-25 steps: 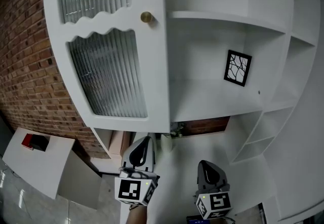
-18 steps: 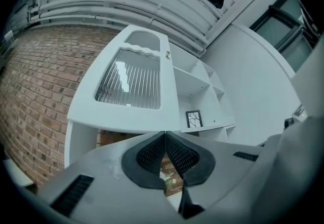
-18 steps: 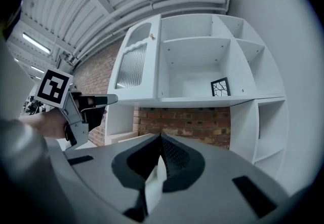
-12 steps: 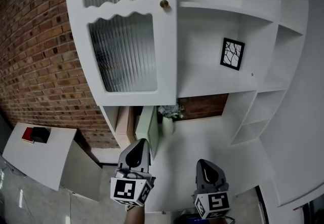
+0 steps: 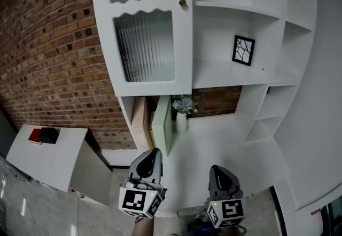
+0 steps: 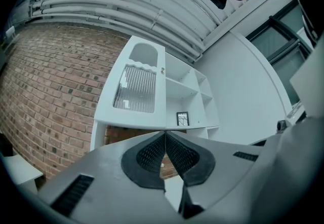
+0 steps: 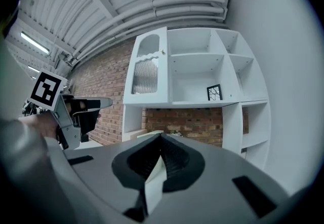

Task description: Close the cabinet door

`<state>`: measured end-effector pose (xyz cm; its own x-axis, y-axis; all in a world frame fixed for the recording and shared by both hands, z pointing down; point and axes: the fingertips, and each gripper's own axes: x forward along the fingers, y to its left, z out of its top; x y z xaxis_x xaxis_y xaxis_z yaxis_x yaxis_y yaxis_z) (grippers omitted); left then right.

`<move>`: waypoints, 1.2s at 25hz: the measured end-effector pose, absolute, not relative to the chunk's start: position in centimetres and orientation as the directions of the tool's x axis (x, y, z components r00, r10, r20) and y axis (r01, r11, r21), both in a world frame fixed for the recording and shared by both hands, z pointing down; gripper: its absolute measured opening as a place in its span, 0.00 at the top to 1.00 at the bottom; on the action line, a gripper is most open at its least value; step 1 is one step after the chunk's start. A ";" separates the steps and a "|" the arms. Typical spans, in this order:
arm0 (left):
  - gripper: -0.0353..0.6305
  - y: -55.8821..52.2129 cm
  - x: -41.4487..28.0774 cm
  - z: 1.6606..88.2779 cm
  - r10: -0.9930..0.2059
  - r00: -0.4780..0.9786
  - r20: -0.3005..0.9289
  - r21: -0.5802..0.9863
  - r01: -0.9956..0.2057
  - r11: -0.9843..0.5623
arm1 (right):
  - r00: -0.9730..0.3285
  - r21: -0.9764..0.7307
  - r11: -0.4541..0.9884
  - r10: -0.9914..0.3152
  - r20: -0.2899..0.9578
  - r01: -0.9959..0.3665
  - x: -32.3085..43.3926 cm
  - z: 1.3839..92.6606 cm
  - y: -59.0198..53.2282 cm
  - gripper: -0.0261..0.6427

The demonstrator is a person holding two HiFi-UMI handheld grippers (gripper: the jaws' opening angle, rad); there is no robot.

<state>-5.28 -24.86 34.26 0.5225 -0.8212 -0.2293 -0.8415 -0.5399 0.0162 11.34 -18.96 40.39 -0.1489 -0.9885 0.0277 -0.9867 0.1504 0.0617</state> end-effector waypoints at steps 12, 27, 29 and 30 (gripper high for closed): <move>0.92 -23.8 -6.0 34.2 -0.802 0.544 -0.245 -0.012 -0.829 -0.559 | -0.158 0.063 0.159 -0.987 0.011 -0.985 10.3 39.6 -18.9 0.96; 0.92 -25.6 -5.7 34.5 -0.812 0.535 -0.234 0.018 -0.833 -0.554 | -0.128 0.066 0.130 -0.991 0.031 -0.989 12.0 39.9 -20.1 0.96; 0.92 -25.7 -5.6 34.6 -0.811 0.537 -0.233 0.019 -0.831 -0.556 | -0.129 0.066 0.131 -0.991 0.034 -0.989 12.1 39.9 -20.3 0.96; 0.92 -25.7 -5.6 34.7 -0.809 0.540 -0.233 0.017 -0.830 -0.558 | -0.129 0.066 0.131 -0.991 0.034 -0.989 12.1 39.9 -20.3 0.96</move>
